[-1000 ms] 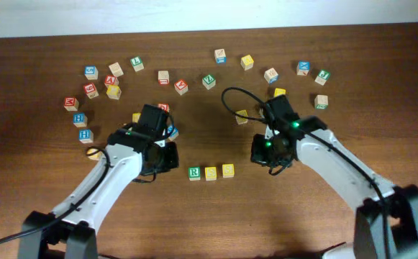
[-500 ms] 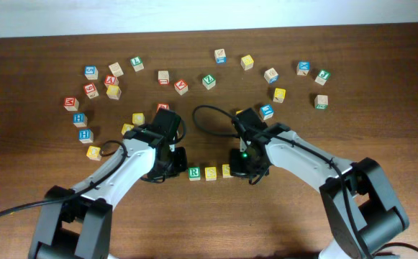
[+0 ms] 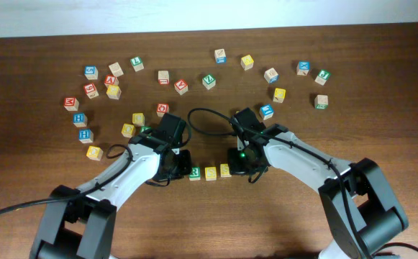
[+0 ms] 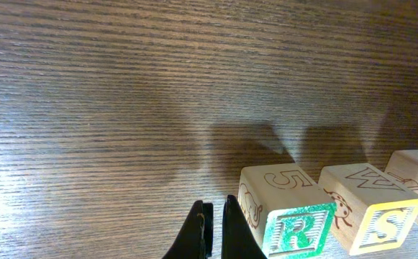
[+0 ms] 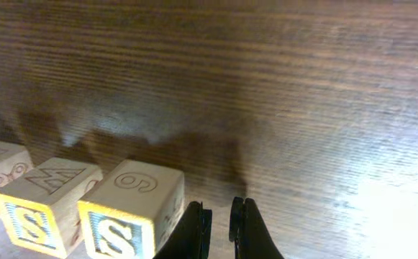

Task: Spell out RSS

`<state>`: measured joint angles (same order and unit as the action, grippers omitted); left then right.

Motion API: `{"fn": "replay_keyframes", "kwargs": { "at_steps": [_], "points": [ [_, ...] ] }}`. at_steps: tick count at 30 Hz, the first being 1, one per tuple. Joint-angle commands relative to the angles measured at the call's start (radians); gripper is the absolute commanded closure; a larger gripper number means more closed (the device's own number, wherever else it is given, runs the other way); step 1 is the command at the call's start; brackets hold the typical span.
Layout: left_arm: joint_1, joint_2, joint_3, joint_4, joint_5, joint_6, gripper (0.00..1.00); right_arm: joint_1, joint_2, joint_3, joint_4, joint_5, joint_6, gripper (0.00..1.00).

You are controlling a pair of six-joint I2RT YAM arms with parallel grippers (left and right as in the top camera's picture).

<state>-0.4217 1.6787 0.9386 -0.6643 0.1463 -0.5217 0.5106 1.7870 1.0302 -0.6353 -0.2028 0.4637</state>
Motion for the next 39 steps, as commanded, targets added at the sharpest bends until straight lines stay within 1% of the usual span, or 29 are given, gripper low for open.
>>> {"fn": "replay_keyframes", "kwargs": {
  "at_steps": [1, 3, 4, 5, 11, 13, 17, 20, 24, 38, 39],
  "points": [
    [-0.004, 0.012, -0.008, 0.002, 0.005, -0.016, 1.00, 0.006, 0.004, -0.002, 0.020, 0.027, -0.049, 0.96],
    [-0.004, 0.012, -0.008, 0.002, 0.004, -0.016, 1.00, 0.006, 0.004, -0.002, 0.036, 0.019, -0.050, 0.96],
    [-0.004, 0.012, -0.008, 0.003, 0.004, -0.016, 1.00, 0.006, 0.004, -0.002, 0.069, -0.060, -0.072, 0.96],
    [-0.004, 0.012, -0.008, 0.003, 0.005, -0.016, 1.00, 0.006, 0.004, -0.002, 0.076, -0.080, -0.071, 0.96],
    [-0.004, 0.012, -0.008, 0.002, 0.005, -0.016, 1.00, 0.006, 0.004, -0.002, 0.056, -0.100, -0.073, 0.96],
    [-0.004, 0.012, -0.008, -0.002, 0.008, -0.016, 1.00, 0.006, 0.004, -0.002, 0.040, -0.100, -0.038, 0.96],
    [-0.004, 0.012, -0.008, -0.002, 0.016, -0.016, 1.00, 0.006, 0.004, -0.002, -0.013, -0.101, 0.076, 0.96],
    [-0.004, 0.012, -0.008, 0.000, 0.024, -0.016, 1.00, 0.006, 0.004, -0.002, -0.022, -0.105, 0.157, 0.96],
    [-0.037, 0.012, -0.008, 0.014, 0.034, -0.016, 1.00, 0.006, 0.004, -0.002, -0.022, -0.138, 0.182, 0.96],
    [-0.050, 0.012, -0.008, 0.029, 0.044, -0.016, 1.00, 0.007, 0.004, -0.002, -0.023, -0.179, 0.169, 0.96],
    [-0.055, 0.012, -0.008, 0.032, 0.049, -0.016, 1.00, 0.007, 0.004, -0.002, -0.024, -0.180, 0.135, 0.96]
  ]
}}
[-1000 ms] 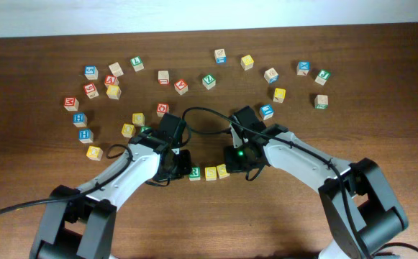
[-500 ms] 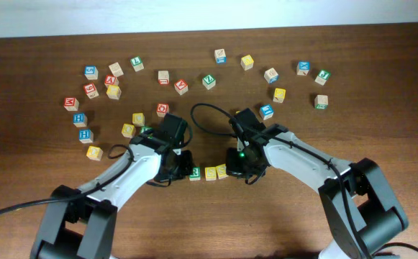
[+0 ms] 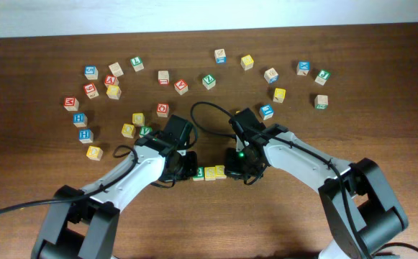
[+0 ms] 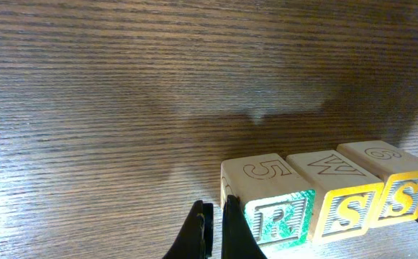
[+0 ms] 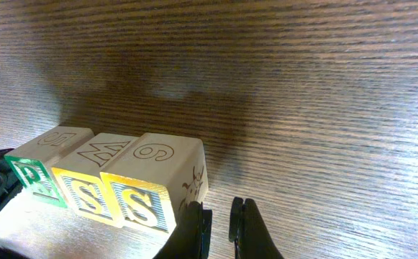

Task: Spell out RSS

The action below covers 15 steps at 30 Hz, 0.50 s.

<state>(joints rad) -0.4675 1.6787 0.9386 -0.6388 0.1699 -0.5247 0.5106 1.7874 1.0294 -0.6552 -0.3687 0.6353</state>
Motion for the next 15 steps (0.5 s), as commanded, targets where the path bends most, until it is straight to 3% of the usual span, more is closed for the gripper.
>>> {"fn": "replay_keyframes", "kwargs": {
  "at_steps": [1, 9, 15],
  "points": [
    [-0.010, 0.012, -0.008, 0.008, 0.026, -0.013, 1.00, 0.007, 0.003, -0.001, -0.011, -0.013, -0.053, 0.96],
    [-0.015, 0.012, -0.008, 0.024, 0.051, -0.013, 1.00, 0.007, 0.003, -0.001, -0.023, -0.013, -0.055, 0.96],
    [0.042, 0.012, -0.008, -0.027, -0.017, -0.013, 1.00, -0.036, 0.003, -0.001, -0.029, 0.129, -0.055, 0.96]
  ]
}}
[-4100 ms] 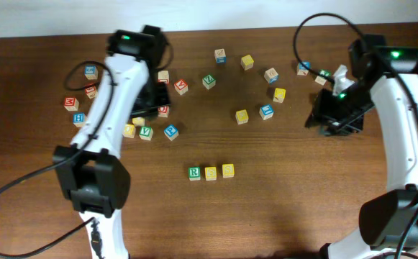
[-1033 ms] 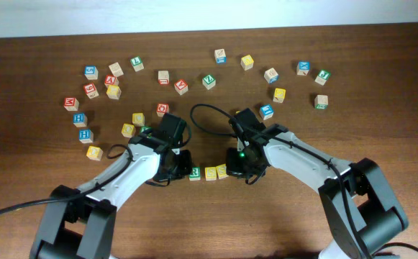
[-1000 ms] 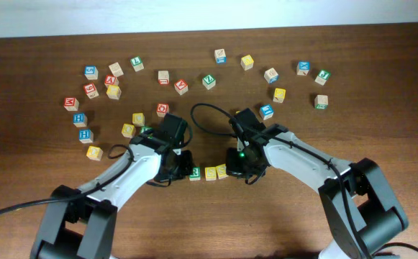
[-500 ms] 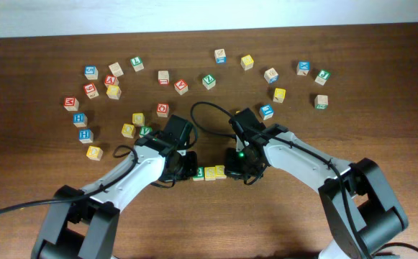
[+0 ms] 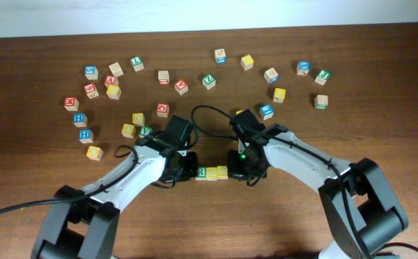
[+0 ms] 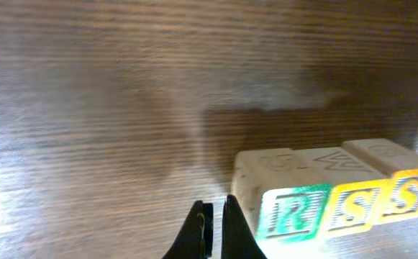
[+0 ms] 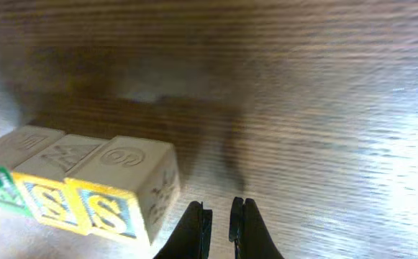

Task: Spell out RSS

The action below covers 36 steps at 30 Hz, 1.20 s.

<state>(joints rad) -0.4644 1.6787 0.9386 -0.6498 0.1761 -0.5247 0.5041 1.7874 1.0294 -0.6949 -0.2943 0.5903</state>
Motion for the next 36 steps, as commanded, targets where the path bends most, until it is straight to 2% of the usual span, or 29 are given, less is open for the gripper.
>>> {"fn": "replay_keyframes", "kwargs": {
  "at_steps": [1, 3, 10, 20, 22, 27, 36],
  "points": [
    [0.048, 0.012, -0.008, -0.021, -0.023, -0.013, 1.00, -0.040, 0.003, -0.001, 0.019, 0.054, -0.018, 0.96],
    [0.055, 0.012, -0.008, -0.021, -0.024, -0.013, 1.00, -0.048, 0.003, 0.002, 0.076, -0.026, -0.108, 0.96],
    [0.055, 0.012, -0.008, -0.021, -0.042, -0.013, 1.00, -0.044, 0.003, 0.126, 0.051, -0.094, -0.116, 0.96],
    [0.055, 0.012, -0.008, -0.025, -0.042, -0.014, 1.00, 0.064, 0.005, 0.123, 0.040, -0.013, -0.089, 0.96],
    [0.062, 0.012, -0.008, -0.027, -0.041, -0.045, 1.00, 0.079, 0.006, 0.119, 0.045, -0.004, -0.077, 0.96],
    [0.113, 0.012, -0.008, -0.070, -0.042, -0.043, 1.00, 0.080, 0.070, 0.119, 0.106, -0.005, -0.077, 0.96],
    [0.114, 0.012, -0.008, -0.073, -0.042, -0.043, 1.00, 0.076, 0.084, 0.122, 0.098, -0.014, -0.077, 0.96]
  ]
}}
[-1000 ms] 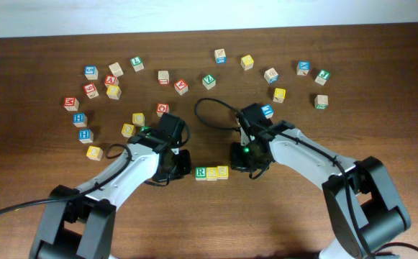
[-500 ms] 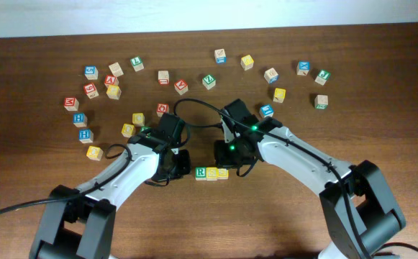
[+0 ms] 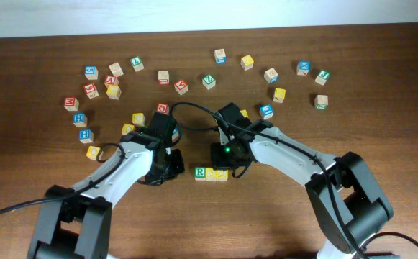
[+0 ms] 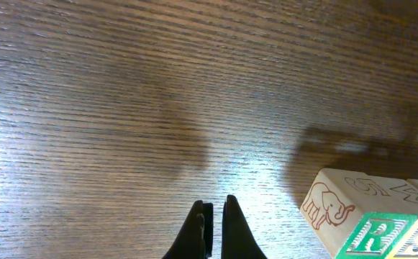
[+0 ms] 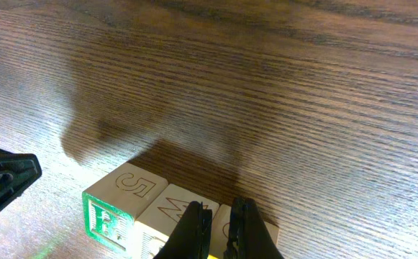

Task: Spell out RSS

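Observation:
Three wooden blocks stand touching in a row near the table's front middle. They are a green R block (image 3: 200, 173) and two yellow S blocks (image 3: 216, 174). My left gripper (image 3: 173, 165) is shut and empty, a short way left of the R block (image 4: 370, 234) and apart from it. My right gripper (image 5: 219, 216) is shut on nothing. It hovers at the far side of the row, over the seam between the two S blocks (image 5: 176, 208). The R block (image 5: 104, 216) lies at the left end in that view.
Several loose letter blocks are scattered across the back of the table (image 3: 381, 180), in a cluster at the left (image 3: 93, 90) and another at the right (image 3: 295, 79). A few blocks (image 3: 133, 124) sit just behind my left arm.
My left gripper, which stood against the R block's left side, now sits further left with a gap. My right gripper has gone from the row's right end to behind the S blocks.
First the R and two S blocks stood in a loose row with gaps, a shut gripper at each end. Then the three were pressed tight together between the grippers. Now the row stands alone, with both grippers off its ends.

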`<state>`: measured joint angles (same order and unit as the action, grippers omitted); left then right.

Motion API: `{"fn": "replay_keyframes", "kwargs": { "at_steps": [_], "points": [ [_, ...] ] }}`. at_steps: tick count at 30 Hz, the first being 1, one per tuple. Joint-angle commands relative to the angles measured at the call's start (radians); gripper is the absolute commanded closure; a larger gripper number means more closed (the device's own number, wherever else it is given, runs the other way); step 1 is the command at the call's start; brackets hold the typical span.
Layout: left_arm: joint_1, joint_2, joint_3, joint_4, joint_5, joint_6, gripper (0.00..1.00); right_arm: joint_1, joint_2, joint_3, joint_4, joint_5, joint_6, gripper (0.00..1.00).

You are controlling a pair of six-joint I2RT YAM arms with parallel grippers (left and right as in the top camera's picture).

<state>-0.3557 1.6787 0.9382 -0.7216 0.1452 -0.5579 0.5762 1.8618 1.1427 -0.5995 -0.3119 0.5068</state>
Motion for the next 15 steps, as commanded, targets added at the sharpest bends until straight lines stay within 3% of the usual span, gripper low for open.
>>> {"fn": "replay_keyframes", "kwargs": {
  "at_steps": [1, 4, 8, 11, 15],
  "points": [
    [0.005, 0.012, -0.007, -0.001, -0.011, -0.010, 1.00, 0.002, 0.009, 0.018, 0.002, 0.010, 0.005, 0.96],
    [0.005, 0.012, -0.007, 0.005, -0.011, 0.010, 1.00, -0.052, 0.009, 0.105, -0.061, 0.010, 0.001, 0.96],
    [0.005, 0.012, -0.007, 0.018, -0.011, 0.036, 1.00, -0.171, 0.009, 0.253, -0.309, 0.061, -0.023, 0.96],
    [0.004, 0.012, -0.007, 0.045, -0.010, 0.036, 1.00, -0.177, 0.009, 0.226, -0.435, 0.062, -0.058, 0.96],
    [-0.031, 0.012, -0.007, 0.066, -0.003, 0.035, 1.00, -0.121, 0.009, 0.132, -0.222, -0.016, -0.054, 0.96]
  ]
}}
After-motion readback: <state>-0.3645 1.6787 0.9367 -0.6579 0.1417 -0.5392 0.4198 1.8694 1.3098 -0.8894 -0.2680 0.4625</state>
